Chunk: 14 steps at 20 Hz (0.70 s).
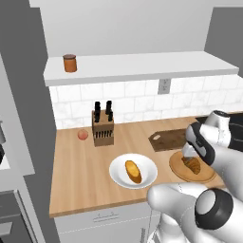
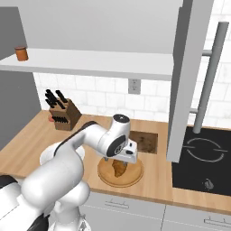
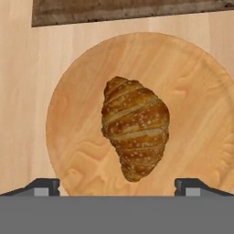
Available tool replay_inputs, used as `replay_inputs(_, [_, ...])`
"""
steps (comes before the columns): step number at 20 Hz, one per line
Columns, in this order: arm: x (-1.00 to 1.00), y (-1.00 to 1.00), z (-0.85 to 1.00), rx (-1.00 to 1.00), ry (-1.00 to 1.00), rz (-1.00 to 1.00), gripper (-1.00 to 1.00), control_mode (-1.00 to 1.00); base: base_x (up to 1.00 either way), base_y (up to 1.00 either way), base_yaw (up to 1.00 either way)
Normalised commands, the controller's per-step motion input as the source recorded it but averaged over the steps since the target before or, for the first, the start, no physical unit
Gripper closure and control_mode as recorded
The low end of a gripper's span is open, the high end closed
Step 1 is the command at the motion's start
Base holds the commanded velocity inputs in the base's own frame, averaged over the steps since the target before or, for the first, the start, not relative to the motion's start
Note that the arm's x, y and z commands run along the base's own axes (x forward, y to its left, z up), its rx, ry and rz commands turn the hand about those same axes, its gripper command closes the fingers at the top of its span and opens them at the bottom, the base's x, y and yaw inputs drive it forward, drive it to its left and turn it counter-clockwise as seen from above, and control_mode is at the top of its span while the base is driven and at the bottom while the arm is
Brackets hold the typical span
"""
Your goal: From the different types of pastries on the counter, select a croissant and place it on the cutting board. Then retrieve a jar of jam from the cabinet and place it alongside the croissant on the cutting board.
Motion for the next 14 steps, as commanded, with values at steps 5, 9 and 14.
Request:
replay_inputs(5, [0.00, 0.00, -0.02, 0.00, 0.00, 0.01, -1.00, -1.00, 0.00, 0.00, 0.00])
replay_inputs(9, [0.00, 0.00, -0.22, -0.01, 0.00, 0.05, -1.00, -1.00, 0.00, 0.00, 0.00])
replay_inputs(14, [0.00, 0.00, -0.23, -0.01, 0.00, 0.02, -1.00, -1.00, 0.00, 0.00, 0.00])
